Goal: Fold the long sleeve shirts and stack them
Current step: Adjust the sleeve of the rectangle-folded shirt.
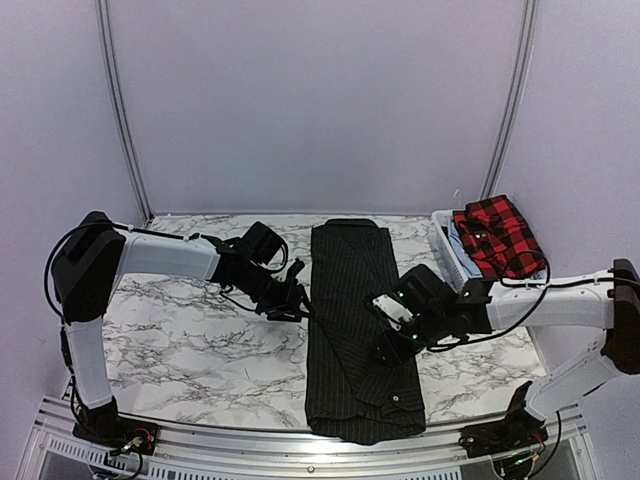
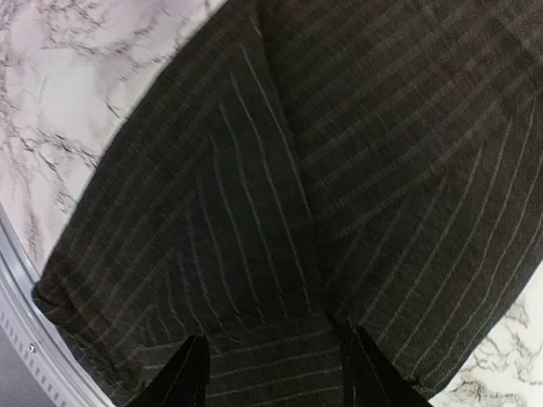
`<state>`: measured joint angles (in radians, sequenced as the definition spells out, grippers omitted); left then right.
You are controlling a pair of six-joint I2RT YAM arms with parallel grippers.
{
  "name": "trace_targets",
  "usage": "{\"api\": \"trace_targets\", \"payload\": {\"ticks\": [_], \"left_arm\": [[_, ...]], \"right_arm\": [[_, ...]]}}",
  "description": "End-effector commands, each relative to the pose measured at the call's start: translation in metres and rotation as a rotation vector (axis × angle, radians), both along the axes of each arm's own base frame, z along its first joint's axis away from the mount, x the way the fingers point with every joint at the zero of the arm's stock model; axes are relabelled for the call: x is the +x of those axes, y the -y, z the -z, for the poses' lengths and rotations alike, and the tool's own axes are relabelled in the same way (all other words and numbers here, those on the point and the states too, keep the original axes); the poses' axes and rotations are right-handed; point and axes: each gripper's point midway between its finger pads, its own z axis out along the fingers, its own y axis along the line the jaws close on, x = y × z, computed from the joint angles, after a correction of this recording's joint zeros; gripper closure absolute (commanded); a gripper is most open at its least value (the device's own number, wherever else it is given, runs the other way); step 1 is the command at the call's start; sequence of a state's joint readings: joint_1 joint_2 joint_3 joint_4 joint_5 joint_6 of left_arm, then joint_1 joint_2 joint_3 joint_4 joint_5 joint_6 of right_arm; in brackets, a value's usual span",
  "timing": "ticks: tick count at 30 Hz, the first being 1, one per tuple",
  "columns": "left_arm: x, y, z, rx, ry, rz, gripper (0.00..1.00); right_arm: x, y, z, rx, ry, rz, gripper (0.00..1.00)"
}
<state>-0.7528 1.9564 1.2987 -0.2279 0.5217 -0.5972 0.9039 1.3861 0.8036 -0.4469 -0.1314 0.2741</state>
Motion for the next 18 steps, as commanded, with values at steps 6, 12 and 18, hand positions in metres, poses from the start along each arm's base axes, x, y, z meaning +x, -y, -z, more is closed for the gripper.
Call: {"api": "trace_targets", "payload": {"ticks": [6,12,18], "left_arm": [[0.002,0.001,0.002,0.004,0.019,0.011,0.55],[0.000,0.000,0.001,0.002,0.017,0.013,0.55],[-0.001,-0.002,0.002,0.006,0.018,0.012,0.55]], "right_arm": [[-0.011,0.035,0.026,0.013,-0.099,0.231,0.56],[-0.008,0.039,0.034,0.018,-0.093,0.273,0.57],[-0.001,0.044,0.036,-0.002,-0.072,0.319,0.57]]}}
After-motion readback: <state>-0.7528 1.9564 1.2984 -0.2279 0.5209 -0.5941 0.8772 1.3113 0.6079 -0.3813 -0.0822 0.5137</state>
